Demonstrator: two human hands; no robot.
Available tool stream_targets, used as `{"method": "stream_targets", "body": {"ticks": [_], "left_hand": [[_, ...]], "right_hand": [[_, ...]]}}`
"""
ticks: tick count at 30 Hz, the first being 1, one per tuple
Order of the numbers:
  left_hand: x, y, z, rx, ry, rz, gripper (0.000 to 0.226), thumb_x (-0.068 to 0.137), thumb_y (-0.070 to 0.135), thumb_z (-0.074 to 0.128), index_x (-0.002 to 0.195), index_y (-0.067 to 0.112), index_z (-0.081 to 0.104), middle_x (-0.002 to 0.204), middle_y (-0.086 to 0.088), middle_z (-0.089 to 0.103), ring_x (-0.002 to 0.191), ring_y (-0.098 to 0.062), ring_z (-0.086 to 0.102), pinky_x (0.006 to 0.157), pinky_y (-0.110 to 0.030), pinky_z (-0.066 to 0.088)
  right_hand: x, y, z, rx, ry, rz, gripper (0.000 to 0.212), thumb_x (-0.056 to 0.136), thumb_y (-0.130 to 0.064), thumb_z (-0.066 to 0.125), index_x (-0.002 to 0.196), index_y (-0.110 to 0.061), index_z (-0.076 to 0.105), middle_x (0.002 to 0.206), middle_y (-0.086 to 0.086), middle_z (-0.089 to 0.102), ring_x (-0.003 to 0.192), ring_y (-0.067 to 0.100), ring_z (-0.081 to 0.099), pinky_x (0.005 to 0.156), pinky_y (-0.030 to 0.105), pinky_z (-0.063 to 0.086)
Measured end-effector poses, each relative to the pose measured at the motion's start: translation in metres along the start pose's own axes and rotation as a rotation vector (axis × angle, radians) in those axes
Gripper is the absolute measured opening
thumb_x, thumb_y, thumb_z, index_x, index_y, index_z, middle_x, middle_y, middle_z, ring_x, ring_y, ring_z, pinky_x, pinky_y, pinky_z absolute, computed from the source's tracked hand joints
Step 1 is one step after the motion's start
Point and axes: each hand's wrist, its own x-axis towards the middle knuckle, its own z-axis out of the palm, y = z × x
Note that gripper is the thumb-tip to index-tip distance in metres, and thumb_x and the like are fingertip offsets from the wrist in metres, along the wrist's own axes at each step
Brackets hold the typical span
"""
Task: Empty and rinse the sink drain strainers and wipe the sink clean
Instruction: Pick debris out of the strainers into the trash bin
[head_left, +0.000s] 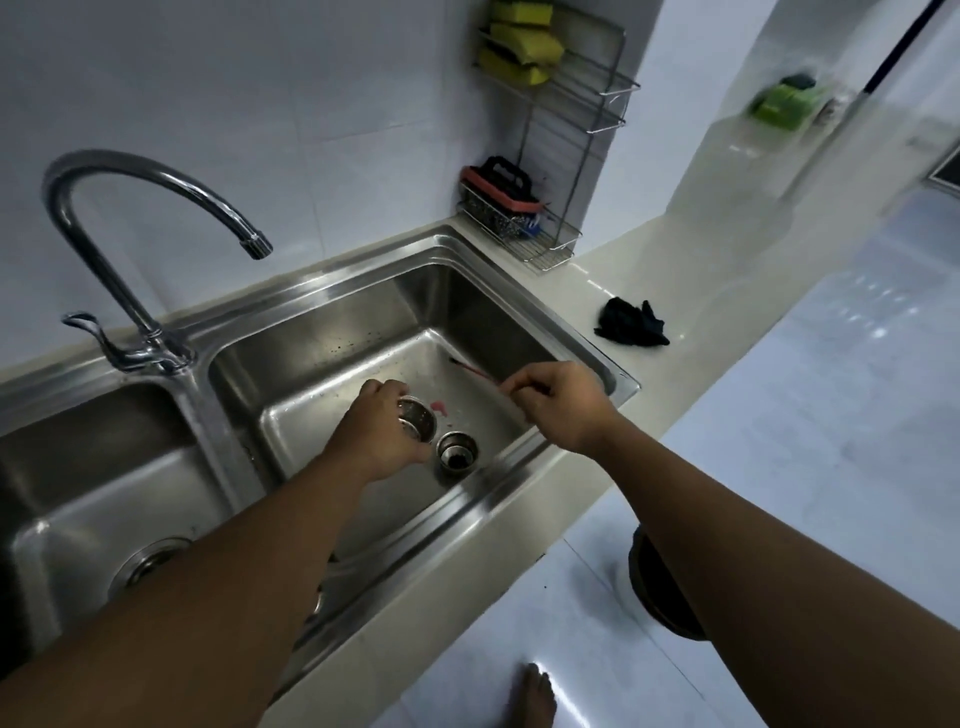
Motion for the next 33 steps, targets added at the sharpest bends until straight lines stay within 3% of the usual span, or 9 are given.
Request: {"method": "stream_targets", "body": {"ticks": [4, 7, 11, 14, 20, 23, 27, 33], "left_hand": [[-0.005, 0.015, 0.001, -0.022, 0.003, 0.034, 0.087, 0.062, 0.029, 0.089, 0.137, 0.021, 0.047, 0.129, 0.003, 0.042, 0.114, -0.018, 0.051, 0.087, -0.027, 0.042], [-0.006, 0.029, 0.006, -0.031, 0.001, 0.062, 0.085, 0.061, 0.029, 0.089, 0.135, 0.021, 0.049, 0.127, 0.003, 0.043, 0.114, -0.019, 0.052, 0.089, -0.029, 0.044], [-0.004, 0.05, 0.018, -0.04, 0.001, 0.083, 0.085, 0.06, 0.032, 0.088, 0.135, 0.024, 0.049, 0.129, 0.004, 0.043, 0.114, -0.019, 0.053, 0.091, -0.029, 0.046], [-0.001, 0.07, 0.028, -0.039, -0.003, 0.109, 0.082, 0.062, 0.032, 0.088, 0.134, 0.026, 0.048, 0.129, 0.003, 0.044, 0.114, -0.021, 0.054, 0.097, -0.038, 0.049], [0.013, 0.115, 0.053, -0.031, -0.014, 0.194, 0.083, 0.061, 0.031, 0.089, 0.134, 0.024, 0.05, 0.131, 0.0, 0.045, 0.115, -0.021, 0.052, 0.097, -0.036, 0.05], [0.019, 0.145, 0.073, -0.028, -0.001, 0.217, 0.083, 0.059, 0.034, 0.09, 0.131, 0.027, 0.05, 0.128, 0.002, 0.045, 0.11, -0.02, 0.052, 0.092, -0.038, 0.051], [0.028, 0.19, 0.104, -0.053, -0.008, 0.27, 0.079, 0.056, 0.032, 0.09, 0.125, 0.028, 0.053, 0.12, 0.005, 0.044, 0.1, -0.017, 0.054, 0.081, -0.025, 0.045], [0.04, 0.261, 0.157, -0.06, -0.071, 0.33, 0.084, 0.057, 0.033, 0.09, 0.131, 0.026, 0.051, 0.129, 0.003, 0.046, 0.109, -0.017, 0.053, 0.093, -0.031, 0.049]], "right_hand": [[-0.016, 0.003, -0.018, -0.002, 0.017, 0.01, 0.026, 0.096, -0.016, 0.059, 0.09, -0.038, 0.072, 0.077, -0.004, 0.072, 0.069, 0.02, 0.069, 0.058, 0.022, 0.057], [-0.027, 0.01, -0.026, 0.049, 0.033, 0.016, 0.026, 0.096, -0.013, 0.06, 0.089, -0.035, 0.072, 0.082, -0.007, 0.072, 0.065, 0.008, 0.069, 0.054, 0.009, 0.049], [-0.039, 0.028, -0.032, 0.073, 0.04, 0.03, 0.028, 0.096, -0.013, 0.061, 0.086, -0.037, 0.072, 0.082, -0.014, 0.07, 0.065, -0.005, 0.067, 0.057, 0.003, 0.046], [-0.045, 0.044, -0.041, 0.117, 0.06, 0.058, 0.026, 0.096, -0.013, 0.061, 0.089, -0.034, 0.074, 0.082, -0.013, 0.07, 0.065, -0.003, 0.067, 0.056, 0.006, 0.046], [-0.055, 0.076, -0.072, 0.197, 0.101, 0.083, 0.025, 0.096, -0.012, 0.062, 0.092, -0.032, 0.076, 0.083, -0.013, 0.069, 0.064, 0.0, 0.068, 0.053, 0.008, 0.045], [-0.054, 0.091, -0.089, 0.217, 0.179, 0.085, 0.027, 0.095, -0.01, 0.06, 0.09, -0.031, 0.076, 0.083, -0.008, 0.07, 0.061, 0.001, 0.067, 0.053, 0.007, 0.044], [-0.049, 0.11, -0.115, 0.214, 0.315, 0.097, 0.029, 0.093, -0.009, 0.055, 0.09, -0.03, 0.075, 0.077, -0.014, 0.067, 0.06, 0.005, 0.067, 0.052, 0.008, 0.044], [-0.055, 0.157, -0.162, 0.193, 0.477, 0.148, 0.026, 0.094, -0.011, 0.051, 0.099, -0.02, 0.075, 0.077, -0.015, 0.064, 0.068, 0.018, 0.068, 0.057, 0.021, 0.05]]}}
